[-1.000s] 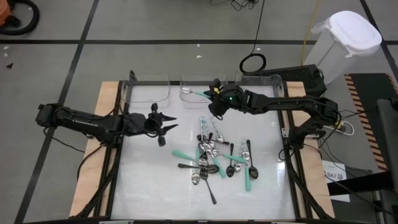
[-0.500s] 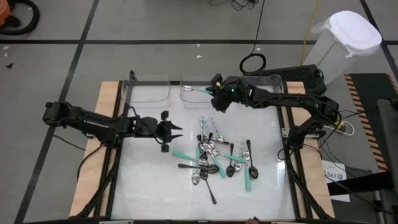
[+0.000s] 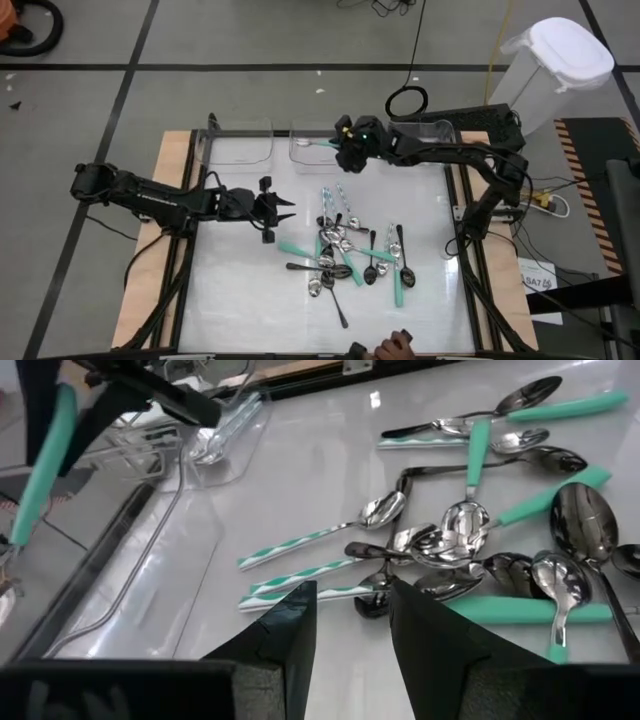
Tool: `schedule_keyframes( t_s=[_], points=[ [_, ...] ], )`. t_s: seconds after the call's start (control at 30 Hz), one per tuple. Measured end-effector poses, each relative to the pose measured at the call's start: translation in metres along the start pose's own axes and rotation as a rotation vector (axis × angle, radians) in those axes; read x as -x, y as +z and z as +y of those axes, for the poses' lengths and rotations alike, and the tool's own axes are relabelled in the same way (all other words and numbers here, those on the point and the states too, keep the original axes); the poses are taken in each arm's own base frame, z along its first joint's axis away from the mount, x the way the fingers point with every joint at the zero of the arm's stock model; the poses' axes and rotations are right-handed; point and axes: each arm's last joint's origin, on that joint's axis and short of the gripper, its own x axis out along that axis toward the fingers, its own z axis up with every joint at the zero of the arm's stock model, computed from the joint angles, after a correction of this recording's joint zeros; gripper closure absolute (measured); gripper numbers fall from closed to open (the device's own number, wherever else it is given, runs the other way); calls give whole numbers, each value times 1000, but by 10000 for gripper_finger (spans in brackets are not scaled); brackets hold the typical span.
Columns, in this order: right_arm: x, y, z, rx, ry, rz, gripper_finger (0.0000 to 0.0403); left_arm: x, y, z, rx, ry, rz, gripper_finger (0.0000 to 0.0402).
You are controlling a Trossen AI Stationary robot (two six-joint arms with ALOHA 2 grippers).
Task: Sort silverware by color (type)
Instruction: Put the green spoon into the center transparent bin
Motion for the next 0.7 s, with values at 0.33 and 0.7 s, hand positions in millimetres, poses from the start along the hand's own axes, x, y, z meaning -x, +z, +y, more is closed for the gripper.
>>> schedule_keyframes(
  t_s=[0.33,0.7],
  points=[
    [-31,-4,-1,20,29,44,354,0,0,0,26,0,3,275],
    [-38,-6,9,30,88,57,342,0,-1,0,27,-2,12,275]
  ],
)
